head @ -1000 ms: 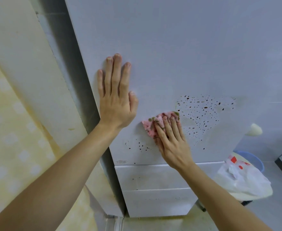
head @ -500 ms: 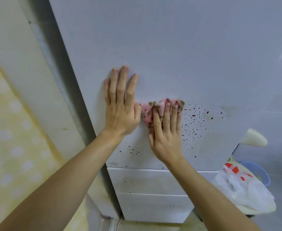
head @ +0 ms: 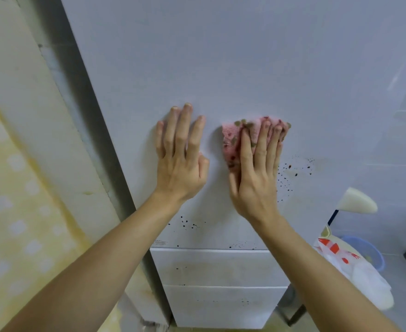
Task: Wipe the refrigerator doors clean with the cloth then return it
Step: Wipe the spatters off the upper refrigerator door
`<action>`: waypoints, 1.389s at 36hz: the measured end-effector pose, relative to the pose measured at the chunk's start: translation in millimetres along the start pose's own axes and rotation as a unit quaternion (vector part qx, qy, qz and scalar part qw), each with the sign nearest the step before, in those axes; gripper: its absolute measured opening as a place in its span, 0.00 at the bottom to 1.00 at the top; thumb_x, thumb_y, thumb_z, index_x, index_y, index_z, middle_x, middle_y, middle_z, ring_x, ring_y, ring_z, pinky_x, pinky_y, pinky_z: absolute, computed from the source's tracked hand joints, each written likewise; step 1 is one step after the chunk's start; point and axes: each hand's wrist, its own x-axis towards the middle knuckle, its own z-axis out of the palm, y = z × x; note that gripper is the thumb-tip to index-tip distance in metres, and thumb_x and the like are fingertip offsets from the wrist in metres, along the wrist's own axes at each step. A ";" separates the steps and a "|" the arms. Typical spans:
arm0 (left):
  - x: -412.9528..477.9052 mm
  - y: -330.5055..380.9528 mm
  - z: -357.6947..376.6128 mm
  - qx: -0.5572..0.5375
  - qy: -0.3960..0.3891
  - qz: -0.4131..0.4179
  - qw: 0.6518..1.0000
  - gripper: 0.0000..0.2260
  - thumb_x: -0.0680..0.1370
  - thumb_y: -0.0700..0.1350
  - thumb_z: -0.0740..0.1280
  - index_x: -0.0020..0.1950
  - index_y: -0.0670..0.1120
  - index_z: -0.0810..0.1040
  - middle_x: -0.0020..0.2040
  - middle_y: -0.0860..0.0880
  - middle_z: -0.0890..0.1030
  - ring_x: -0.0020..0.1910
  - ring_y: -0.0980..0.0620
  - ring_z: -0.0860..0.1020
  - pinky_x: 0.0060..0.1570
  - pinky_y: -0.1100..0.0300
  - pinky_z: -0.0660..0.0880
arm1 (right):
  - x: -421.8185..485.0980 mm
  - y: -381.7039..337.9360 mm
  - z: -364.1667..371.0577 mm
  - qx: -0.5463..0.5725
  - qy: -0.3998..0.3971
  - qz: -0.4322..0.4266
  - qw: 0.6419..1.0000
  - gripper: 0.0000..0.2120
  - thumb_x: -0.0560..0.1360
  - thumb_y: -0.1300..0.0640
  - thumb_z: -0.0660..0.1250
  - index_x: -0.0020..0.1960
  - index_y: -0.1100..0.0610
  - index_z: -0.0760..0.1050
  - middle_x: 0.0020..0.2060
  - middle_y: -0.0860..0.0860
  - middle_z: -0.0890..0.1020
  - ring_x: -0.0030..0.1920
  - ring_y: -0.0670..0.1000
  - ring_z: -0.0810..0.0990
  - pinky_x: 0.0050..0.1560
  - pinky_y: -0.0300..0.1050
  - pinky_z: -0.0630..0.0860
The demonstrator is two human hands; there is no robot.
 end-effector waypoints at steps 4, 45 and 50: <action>1.5 11.2 5.6 -0.007 -0.018 0.019 1.000 0.33 0.75 0.37 0.63 0.81 0.43 0.63 0.82 0.39 0.61 0.82 0.36 0.58 0.82 0.37 0.50 | -22.6 11.7 7.5 -0.025 0.005 -0.028 0.999 0.39 0.74 0.64 0.65 0.83 0.63 0.55 0.81 0.66 0.54 0.84 0.66 0.43 0.83 0.64 0.44; 9.7 62.8 21.5 -0.013 -0.029 0.021 0.999 0.36 0.72 0.38 0.68 0.81 0.42 0.63 0.81 0.37 0.64 0.83 0.36 0.58 0.81 0.35 0.51 | -121.5 88.7 -15.8 -0.096 -0.087 -0.058 0.990 0.39 0.81 0.55 0.63 0.86 0.56 0.48 0.85 0.57 0.48 0.84 0.63 0.50 0.84 0.61 0.47; 10.8 76.2 23.9 -0.018 -0.031 -0.004 0.999 0.38 0.70 0.42 0.70 0.80 0.41 0.62 0.81 0.34 0.64 0.83 0.35 0.54 0.81 0.34 0.48 | -60.7 82.6 -36.5 -0.065 -0.062 -0.011 0.996 0.42 0.76 0.57 0.61 0.86 0.58 0.46 0.84 0.61 0.45 0.84 0.63 0.41 0.84 0.60 0.41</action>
